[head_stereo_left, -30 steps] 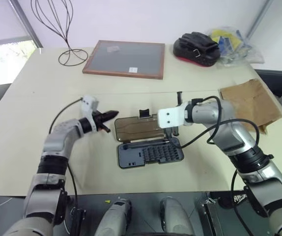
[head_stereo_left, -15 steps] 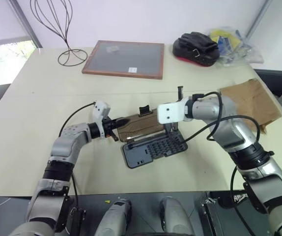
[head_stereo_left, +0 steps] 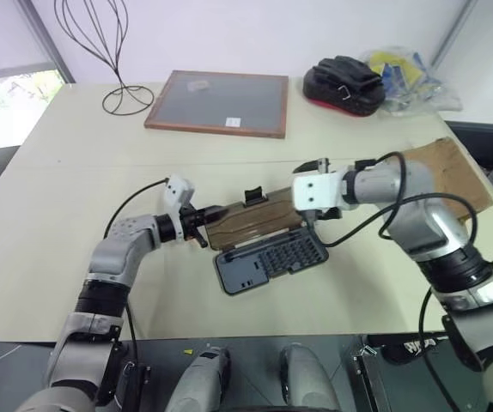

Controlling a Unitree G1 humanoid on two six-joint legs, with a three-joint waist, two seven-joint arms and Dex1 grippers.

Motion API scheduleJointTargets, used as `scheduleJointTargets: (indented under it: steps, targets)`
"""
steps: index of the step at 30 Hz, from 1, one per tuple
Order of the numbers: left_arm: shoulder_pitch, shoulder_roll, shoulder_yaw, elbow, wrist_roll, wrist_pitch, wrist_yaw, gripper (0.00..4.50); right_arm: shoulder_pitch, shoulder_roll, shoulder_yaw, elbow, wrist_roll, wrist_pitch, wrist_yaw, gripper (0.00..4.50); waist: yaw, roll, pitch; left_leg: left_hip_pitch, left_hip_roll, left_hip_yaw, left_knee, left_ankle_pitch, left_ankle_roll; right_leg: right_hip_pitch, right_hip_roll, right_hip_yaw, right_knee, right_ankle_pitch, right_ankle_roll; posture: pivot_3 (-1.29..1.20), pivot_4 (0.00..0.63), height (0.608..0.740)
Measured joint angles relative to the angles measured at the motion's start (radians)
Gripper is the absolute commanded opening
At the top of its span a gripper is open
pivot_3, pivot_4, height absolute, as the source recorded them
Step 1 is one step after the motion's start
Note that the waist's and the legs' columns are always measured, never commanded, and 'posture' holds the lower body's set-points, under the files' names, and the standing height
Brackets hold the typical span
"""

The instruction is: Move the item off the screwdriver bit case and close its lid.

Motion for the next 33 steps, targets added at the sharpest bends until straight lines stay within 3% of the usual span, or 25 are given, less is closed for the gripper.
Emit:
scheduleJointTargets:
  steps: [4,13,19,24,28,31,32,33]
  targets:
    - [0.024,0.028,-0.022,-0.126,-0.023,0.06,-0.03,0.0,0.07,-0.137,-0.116,-0.059,0.076,0.075,0.073,4.48,0.017,0.0,0.0,0.0,0.0,0.0,0.002,-0.001,0.001,0.0,0.0,0.0,0.0,0.0,0.0,0.0,0.15,0.734]
    - [0.087,0.109,-0.071,-0.365,-0.09,0.187,-0.1,0.0,0.343,-0.303,-0.238,-0.151,0.125,0.16,0.067,4.48,0.018,0.002,0.001,-0.001,0.001,0.003,0.003,-0.001,0.002,0.0,-0.001,0.0,0.0,0.0,0.0,0.0,0.15,0.734]
    - [0.109,0.16,-0.075,-0.4,-0.112,0.221,-0.129,0.0,0.409,-0.304,-0.256,-0.224,0.146,0.215,0.026,4.48,0.022,0.002,0.001,-0.001,0.002,0.004,0.004,-0.002,0.003,0.0,-0.001,0.0,0.0,0.0,0.0,0.0,0.15,0.734]
    - [0.13,0.186,-0.1,-0.416,-0.121,0.236,-0.146,0.0,0.423,-0.202,-0.226,-0.255,0.162,0.307,-0.043,4.48,0.023,0.001,0.002,-0.001,0.002,0.004,0.004,-0.002,0.003,0.0,-0.001,0.0,0.0,0.0,0.0,0.0,0.15,0.734]
    - [0.101,0.177,-0.096,-0.384,-0.121,0.23,-0.133,0.0,0.434,-0.194,-0.219,-0.271,0.188,0.345,-0.052,4.48,0.027,0.001,0.002,-0.001,0.001,0.004,0.005,-0.002,0.003,0.001,-0.002,0.0,-0.001,0.0,0.0,0.0,0.15,0.734]
    - [0.05,0.165,-0.084,-0.335,-0.121,0.225,-0.12,0.0,0.431,-0.197,-0.224,-0.272,0.208,0.363,-0.055,3.67,0.027,0.0,0.003,-0.001,0.001,0.004,0.005,-0.002,0.003,0.001,-0.002,0.0,0.0,0.0,0.0,0.0,0.15,0.734]
    - [0.032,0.162,-0.077,-0.322,-0.121,0.222,-0.116,0.0,0.426,-0.197,-0.228,-0.273,0.214,0.373,-0.059,3.67,0.026,0.0,0.003,-0.001,0.001,0.004,0.005,-0.002,0.003,0.001,-0.002,0.0,0.0,0.0,0.0,0.0,0.15,0.734]
    - [0.018,0.16,-0.067,-0.311,-0.121,0.214,-0.113,0.0,0.42,-0.197,-0.235,-0.273,0.224,0.38,-0.062,3.27,0.024,0.0,0.003,-0.001,0.001,0.004,0.005,-0.002,0.003,0.001,-0.002,0.0,0.0,0.0,0.0,0.0,0.15,0.734]
